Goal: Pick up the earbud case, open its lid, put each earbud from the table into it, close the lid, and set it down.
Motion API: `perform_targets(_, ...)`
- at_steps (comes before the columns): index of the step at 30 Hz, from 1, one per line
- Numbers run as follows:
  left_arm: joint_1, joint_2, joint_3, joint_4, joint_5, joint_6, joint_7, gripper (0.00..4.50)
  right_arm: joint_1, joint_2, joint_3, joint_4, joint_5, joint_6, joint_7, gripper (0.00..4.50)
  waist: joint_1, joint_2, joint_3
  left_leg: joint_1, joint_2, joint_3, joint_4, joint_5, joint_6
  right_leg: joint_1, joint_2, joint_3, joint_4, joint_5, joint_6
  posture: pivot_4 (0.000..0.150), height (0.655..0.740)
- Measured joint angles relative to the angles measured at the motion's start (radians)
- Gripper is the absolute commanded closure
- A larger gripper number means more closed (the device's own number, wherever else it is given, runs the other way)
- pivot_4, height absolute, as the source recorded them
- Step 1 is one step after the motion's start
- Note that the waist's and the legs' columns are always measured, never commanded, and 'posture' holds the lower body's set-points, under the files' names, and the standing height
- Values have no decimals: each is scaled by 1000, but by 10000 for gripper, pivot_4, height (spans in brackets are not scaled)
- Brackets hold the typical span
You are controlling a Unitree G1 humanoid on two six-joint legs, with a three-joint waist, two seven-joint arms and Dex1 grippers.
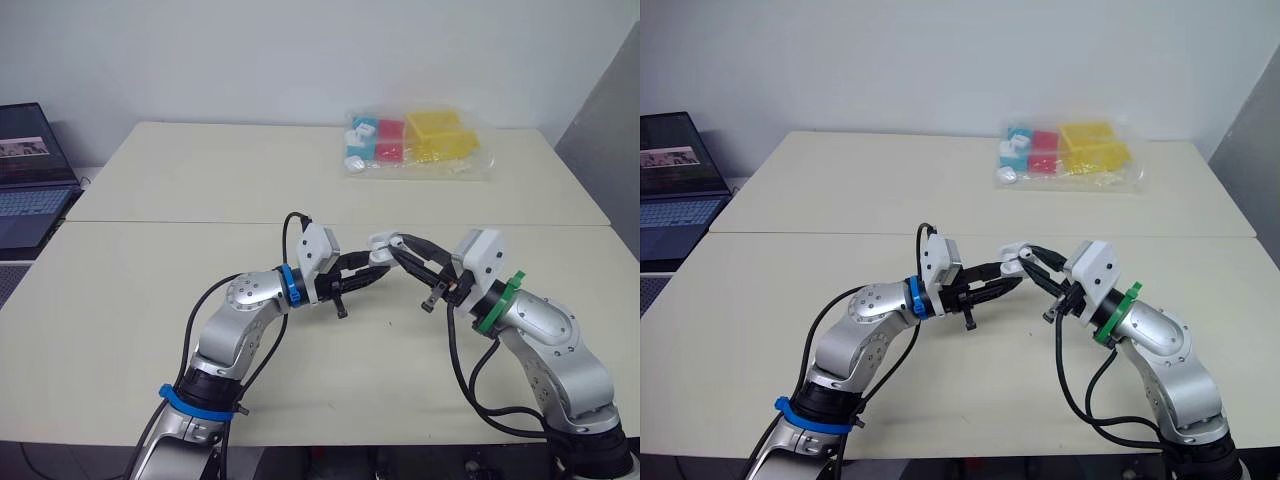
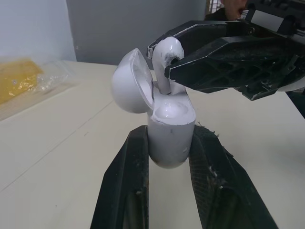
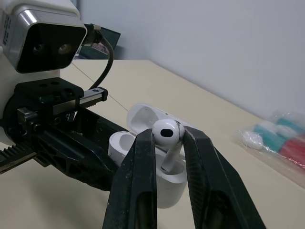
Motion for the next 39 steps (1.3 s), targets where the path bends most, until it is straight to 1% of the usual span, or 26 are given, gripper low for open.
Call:
perform_targets(7, 0, 0, 0, -1, 0, 2, -1, 37016, 0, -4, -3, 0, 2, 30, -11, 40624, 0, 0, 0, 0, 0, 0, 0, 0, 0, 0, 0, 0, 0, 0, 0, 1500, 7400)
perform_targets(9, 0, 0, 0, -1, 0, 4, 0, 37016, -2, -5, -3, 0, 3, 37, -15, 33407, 0, 0, 0, 0, 0, 0, 0, 0, 0, 0, 0, 0, 0, 0, 0, 1500, 7400)
perform_targets(11, 0, 0, 2, -1, 0, 4, 5, 37016, -3, -5, -5, 0, 2, 42, -21, 27426, 0, 0, 0, 0, 0, 0, 0, 0, 0, 0, 0, 0, 0, 0, 0, 1500, 7400)
perform_targets(14, 0, 0, 3, -1, 0, 4, 7, 37016, -6, -8, -10, 0, 1, 45, -25, 16080, 0, 0, 0, 0, 0, 0, 0, 0, 0, 0, 0, 0, 0, 0, 0, 1500, 7400)
perform_targets(17, 0, 1, 3, -1, 0, 4, 10, 37016, -7, -18, -11, -2, 3, 52, -22, 6094, 0, 0, 0, 0, 0, 0, 0, 0, 0, 0, 0, 0, 0, 0, 0, 1500, 7400)
perform_targets(25, 0, 0, 3, -9, 0, 2, 20, 37016, -7, -67, -47, -42, 73, 122, 1, 5648, 0, 0, 0, 0, 0, 0, 0, 0, 0, 0, 0, 0, 0, 0, 0, 1500, 7400)
perform_targets(27, 1, 3, 3, -9, 2, -1, 22, 37016, 3, -117, -111, -82, 134, 165, 17, 5648, 1, 0, 0, -1, 0, 0, 0, 0, 0, 0, 0, 0, -1, 0, 0, 1500, 7400)
perform_targets(30, 12, 21, 4, -9, 6, -6, 22, 37016, 16, -203, -268, -126, 236, 262, 21, 5648, 2, 0, 0, -1, 0, 0, 0, 0, 0, 0, -1, 0, -2, 0, 0, 1500, 7400)
perform_targets(33, 24, 24, 3, -9, 10, -15, 19, 37016, 35, -263, -333, -127, 278, 361, 5, 5648, 2, 0, 0, -1, 0, 0, 0, 0, 0, 0, -1, 0, -1, 0, 0, 1500, 7400)
perform_targets(35, 28, 30, -1, -9, 21, -35, 10, 37016, 30, -392, -289, -117, 254, 474, -4, 5648, 1, 1, 0, 0, 0, 1, -1, 0, 0, 0, -2, 1, -1, 0, 0, 1500, 7400)
perform_targets(36, 32, 39, -2, -9, 26, -51, 0, 37016, 2, -452, -249, -109, 242, 560, -16, 5648, -1, 1, 0, 0, 0, 2, -1, 0, 0, 0, -2, 1, -1, 0, 0, 1500, 7400)
perform_targets(37, 34, 44, -4, -8, 33, -63, -7, 37016, -48, -464, -220, -95, 239, 660, -46, 5648, -4, 0, 1, 1, 1, 2, -1, 0, 0, 0, -2, 1, -1, 0, -2, 1500, 7400)
perform_targets(39, 37, 44, -17, -7, 44, -86, -17, 37016, -134, -421, -183, -64, 248, 794, -95, 5648, -4, -1, 1, 1, 0, 1, 0, 0, 0, 0, -1, 1, -1, 1, -3, 1500, 7400)
